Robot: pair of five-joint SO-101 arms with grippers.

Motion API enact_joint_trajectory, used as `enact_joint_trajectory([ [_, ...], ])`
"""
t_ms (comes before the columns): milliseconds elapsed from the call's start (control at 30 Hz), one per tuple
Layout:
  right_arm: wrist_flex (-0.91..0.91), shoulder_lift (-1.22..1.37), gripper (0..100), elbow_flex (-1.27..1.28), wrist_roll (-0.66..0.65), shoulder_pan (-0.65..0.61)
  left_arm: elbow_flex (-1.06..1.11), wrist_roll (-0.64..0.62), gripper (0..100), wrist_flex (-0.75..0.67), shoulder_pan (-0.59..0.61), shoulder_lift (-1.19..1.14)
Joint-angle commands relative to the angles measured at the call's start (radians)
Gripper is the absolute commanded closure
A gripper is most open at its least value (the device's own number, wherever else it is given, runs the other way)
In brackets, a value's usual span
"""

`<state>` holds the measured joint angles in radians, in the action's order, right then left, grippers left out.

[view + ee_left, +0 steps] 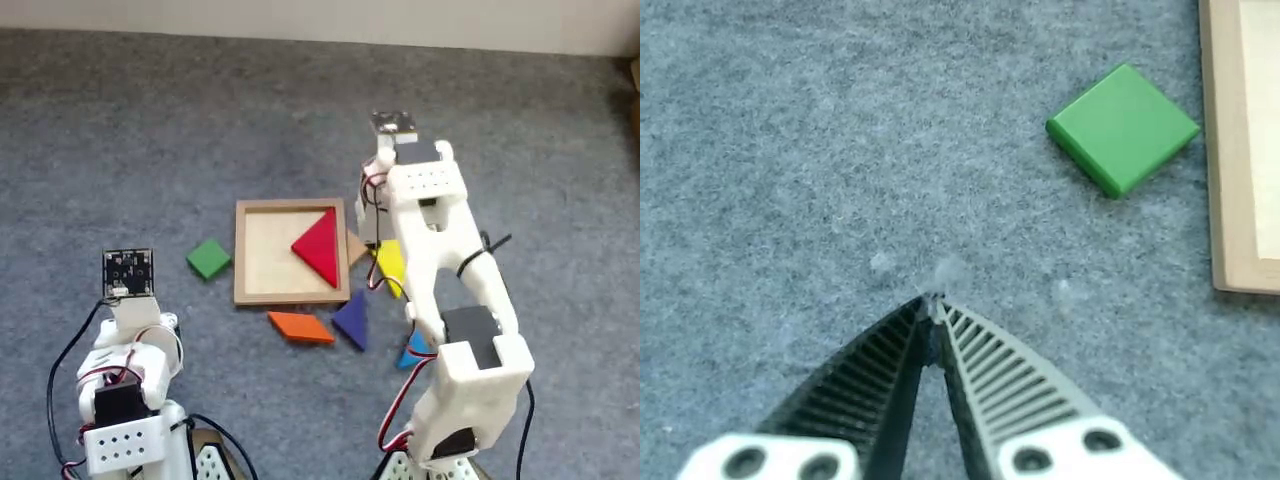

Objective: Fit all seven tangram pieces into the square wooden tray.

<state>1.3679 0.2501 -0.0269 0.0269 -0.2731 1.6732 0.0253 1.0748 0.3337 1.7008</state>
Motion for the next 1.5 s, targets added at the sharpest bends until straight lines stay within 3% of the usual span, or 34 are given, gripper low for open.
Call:
enact_joint_trajectory([
  [0, -0.202, -0.065, 82.8, 0.082, 0.077, 0.013, 0.01, 0.003, 99, -0.018, 0.015, 0.013],
  [200, -0.295, -0.064, 82.7, 0.156, 0.224, 0.007, 0.01, 0.002, 99, -0.018, 0.015, 0.013],
  [467, -0.249, 0.096, 82.7, 0.143, 0.232, 0.045, 0.01, 0.002, 99, -0.018, 0.015, 0.013],
  [700, -0.044, 0.183, 80.0, -0.053, 0.155, 0.114, 0.01, 0.002, 99, -0.018, 0.013, 0.013],
  [800, -0.005, 0.211, 75.4, -0.076, 0.107, 0.14, 0.01, 0.002, 99, -0.018, 0.013, 0.013],
  [1033, 0.059, 0.205, 75.3, -0.096, 0.011, 0.197, 0.01, 0.002, 99, -0.018, 0.013, 0.013],
  [1233, 0.056, 0.136, 73.8, -0.148, 0.091, 0.157, 0.01, 0.002, 99, -0.018, 0.013, 0.013],
  [1467, 0.056, 0.136, 62.3, -0.142, 0.221, 0.036, 0.01, 0.002, 99, -0.02, 0.013, 0.013],
])
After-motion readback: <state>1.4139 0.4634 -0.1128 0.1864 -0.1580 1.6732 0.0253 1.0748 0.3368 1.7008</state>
